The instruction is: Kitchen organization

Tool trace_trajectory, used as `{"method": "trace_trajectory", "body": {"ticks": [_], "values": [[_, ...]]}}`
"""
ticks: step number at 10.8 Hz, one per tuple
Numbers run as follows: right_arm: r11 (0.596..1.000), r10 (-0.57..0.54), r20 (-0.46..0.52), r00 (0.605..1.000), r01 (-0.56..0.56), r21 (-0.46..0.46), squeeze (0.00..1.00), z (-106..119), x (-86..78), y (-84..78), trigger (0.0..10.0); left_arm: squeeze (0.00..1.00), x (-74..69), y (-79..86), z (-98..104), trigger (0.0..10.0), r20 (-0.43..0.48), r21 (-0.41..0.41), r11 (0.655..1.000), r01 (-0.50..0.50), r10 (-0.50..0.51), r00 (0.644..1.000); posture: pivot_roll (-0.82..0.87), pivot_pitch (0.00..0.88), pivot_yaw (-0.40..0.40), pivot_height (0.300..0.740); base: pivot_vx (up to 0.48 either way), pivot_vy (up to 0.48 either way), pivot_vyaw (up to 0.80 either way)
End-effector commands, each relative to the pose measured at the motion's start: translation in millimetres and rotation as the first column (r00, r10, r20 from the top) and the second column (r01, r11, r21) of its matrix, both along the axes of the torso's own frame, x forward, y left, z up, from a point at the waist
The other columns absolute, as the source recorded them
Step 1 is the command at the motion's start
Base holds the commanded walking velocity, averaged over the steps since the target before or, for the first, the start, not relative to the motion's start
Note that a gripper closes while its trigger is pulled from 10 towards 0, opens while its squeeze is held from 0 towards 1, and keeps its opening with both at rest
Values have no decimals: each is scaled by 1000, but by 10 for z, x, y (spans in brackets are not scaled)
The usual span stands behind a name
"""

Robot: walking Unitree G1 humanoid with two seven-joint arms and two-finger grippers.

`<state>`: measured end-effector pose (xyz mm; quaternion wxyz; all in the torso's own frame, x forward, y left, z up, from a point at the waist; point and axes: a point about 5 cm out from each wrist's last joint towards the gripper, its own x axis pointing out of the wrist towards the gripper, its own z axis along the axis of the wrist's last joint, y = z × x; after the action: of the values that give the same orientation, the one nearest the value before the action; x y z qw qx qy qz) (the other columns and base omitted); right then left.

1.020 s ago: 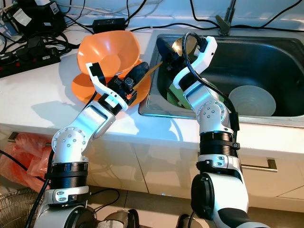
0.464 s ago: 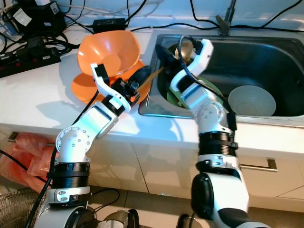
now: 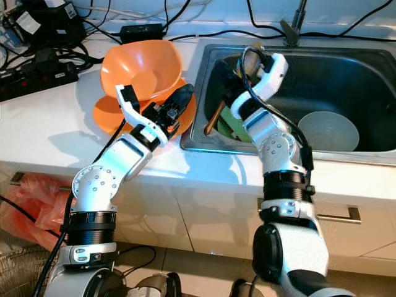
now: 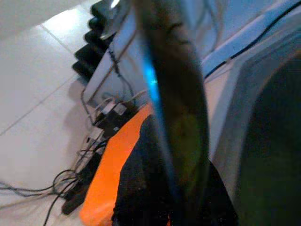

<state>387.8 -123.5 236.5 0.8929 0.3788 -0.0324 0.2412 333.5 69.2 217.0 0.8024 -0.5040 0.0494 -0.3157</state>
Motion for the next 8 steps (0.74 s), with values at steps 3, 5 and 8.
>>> {"method": "trace_trajectory", "body": {"ticks": [3, 5, 8], "values": [[993, -110, 12, 994, 110, -52, 0, 82, 83, -141, 0, 1000, -103, -46, 6, 10000, 46, 97, 995, 39, -44, 998, 43, 118, 86, 740, 0, 0, 0], [962, -255, -5, 967, 253, -103, 0, 48, 158, -376, 0, 1000, -208, -87, -4, 10000, 136, 256, 965, 61, -99, 986, 51, 119, 85, 740, 0, 0, 0], [884, -385, -14, 923, 364, -292, 0, -114, 210, -698, 0, 1000, -373, -116, -128, 10000, 212, 475, 877, 74, -196, 958, 64, 128, 85, 740, 0, 0, 0]]}}
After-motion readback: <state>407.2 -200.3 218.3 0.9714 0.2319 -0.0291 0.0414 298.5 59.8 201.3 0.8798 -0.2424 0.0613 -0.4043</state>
